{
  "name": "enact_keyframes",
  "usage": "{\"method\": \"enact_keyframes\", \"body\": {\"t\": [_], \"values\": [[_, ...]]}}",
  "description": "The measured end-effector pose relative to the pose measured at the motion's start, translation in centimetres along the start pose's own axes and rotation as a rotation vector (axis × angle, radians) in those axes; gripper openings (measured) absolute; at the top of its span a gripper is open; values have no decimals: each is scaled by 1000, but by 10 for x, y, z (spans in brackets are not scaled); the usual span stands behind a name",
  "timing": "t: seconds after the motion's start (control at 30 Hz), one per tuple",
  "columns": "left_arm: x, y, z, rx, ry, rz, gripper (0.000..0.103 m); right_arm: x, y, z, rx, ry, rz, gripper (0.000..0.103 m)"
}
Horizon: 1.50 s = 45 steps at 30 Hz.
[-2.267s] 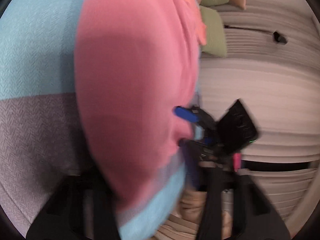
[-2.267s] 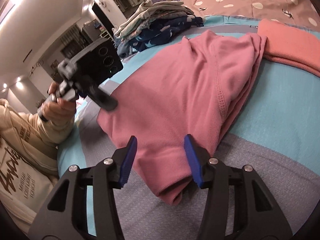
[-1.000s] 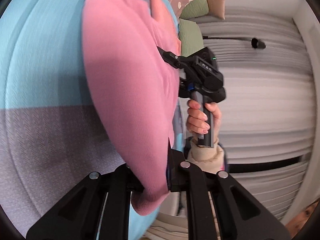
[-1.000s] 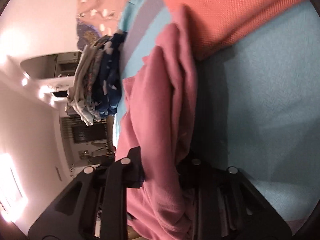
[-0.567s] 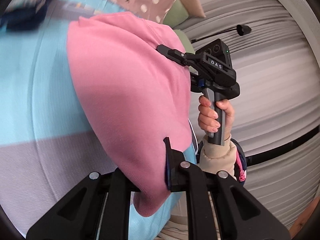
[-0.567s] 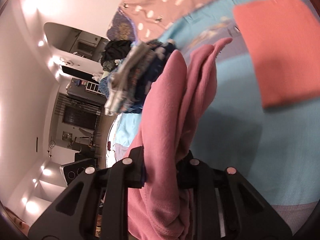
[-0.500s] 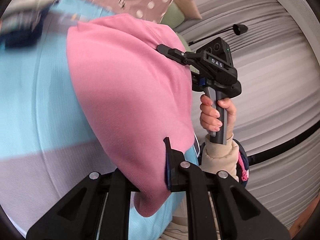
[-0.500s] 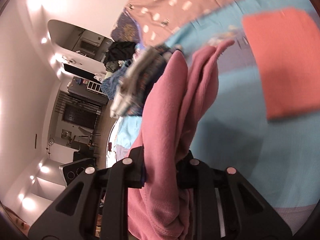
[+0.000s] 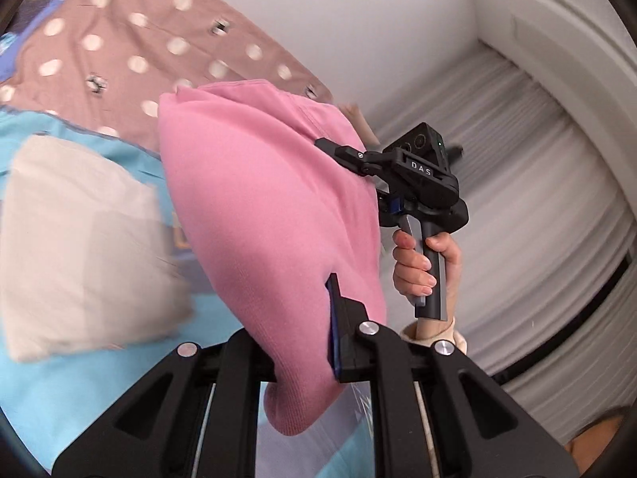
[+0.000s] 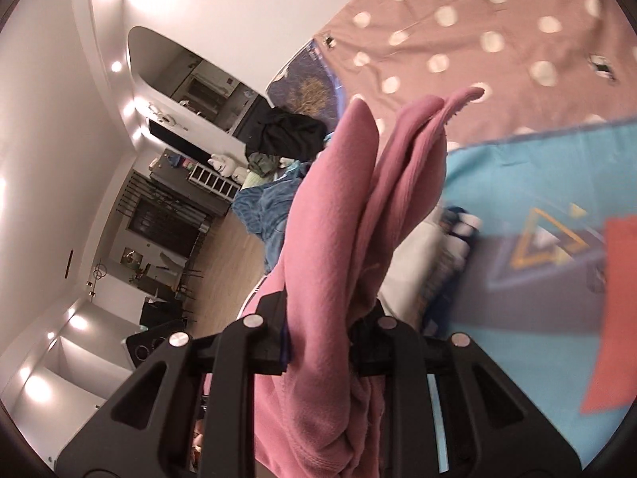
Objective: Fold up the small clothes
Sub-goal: 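Place the folded pink shirt on top of the clothes stack and open both grippers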
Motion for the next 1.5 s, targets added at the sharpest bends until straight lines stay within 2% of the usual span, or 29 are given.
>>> {"method": "enact_keyframes", "body": {"t": [0.13, 0.2, 0.3, 0.37, 0.43, 0.5, 0.53, 0.57, 0.6, 0.63, 0.67, 0.7, 0.73, 0.8, 0.83, 0.93, 1.0, 1.07, 1.17, 1.3, 1.37, 1.4, 1.43, 1.5], "values": [[-14, -4, 74, -102, -50, -52, 12, 89, -14, -13, 22, 0, 87, 22], [-16, 2, 122, -186, -61, -48, 12, 135, -13, -37, 79, 17, 124, 22], [-10, 16, 196, -314, -118, -24, 12, 180, -3, -79, 94, 120, 130, 22], [-8, 32, 219, -370, -103, -5, 13, 190, 4, -96, 69, 165, 143, 29], [-14, 40, 217, -363, -104, -3, 20, 181, 4, -105, 24, 200, 129, 55], [-37, 41, 208, -297, -201, -13, 39, 161, -2, -107, -78, 314, 87, 57], [-55, 36, 198, -220, -293, -37, 41, 149, -5, -102, -137, 379, 52, 58], [-68, 32, 190, -164, -360, -70, 43, 129, -13, -89, -238, 475, -23, 59], [-88, 20, 180, -99, -440, -129, 45, 116, -17, -75, -296, 512, -83, 59], [-103, 6, 169, -47, -472, -194, 47, 105, -14, -57, -357, 495, -143, 59], [-111, -6, 155, -24, -456, -228, 54, 99, -4, -24, -439, 390, -170, 59], [-112, -16, 145, -12, -427, -248, 54, 102, 7, -3, -509, 323, -156, 59], [-111, -22, 142, -13, -407, -257, 54, 109, 21, 12, -582, 293, -130, 63], [-84, -36, 133, -2, -325, -246, 54, 135, 52, 24, -730, 344, -54, 64], [-65, -37, 137, 12, -319, -216, 54, 151, 64, 18, -763, 379, -10, 64], [-9, -35, 173, -28, -346, -113, 54, 183, 83, -22, -738, 450, 93, 60], [23, -22, 208, -120, -347, -47, 53, 192, 87, -49, -714, 459, 87, 60], [35, -12, 219, -161, -301, -42, 50, 190, 87, -67, -630, 409, 53, 60], [36, -3, 217, -119, -299, -27, 46, 182, 93, -79, -602, 352, 31, 61], [37, 4, 214, -62, -374, -22, 46, 182, 95, -72, -652, 383, 13, 61], [30, 3, 211, -79, -379, -36, 46, 177, 94, -64, -658, 388, 6, 61], [19, 1, 205, -86, -399, -57, 46, 169, 92, -58, -632, 393, -12, 57], [5, 1, 196, -66, -458, -86, 46, 159, 89, -52, -604, 404, -38, 51], [-19, 3, 171, 11, -590, -129, 53, 123, 90, -31, -559, 442, -129, 51]]}}
Point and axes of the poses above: each gripper's, at about its wrist camera, not at the fingertips, and x roughly the way its jaws point, z to its left, y to its underside, the point moved 9 cm from there along x, roughly the way its jaws point, and after that the axes turned 2 degrees about x, right-handed, at the moved point
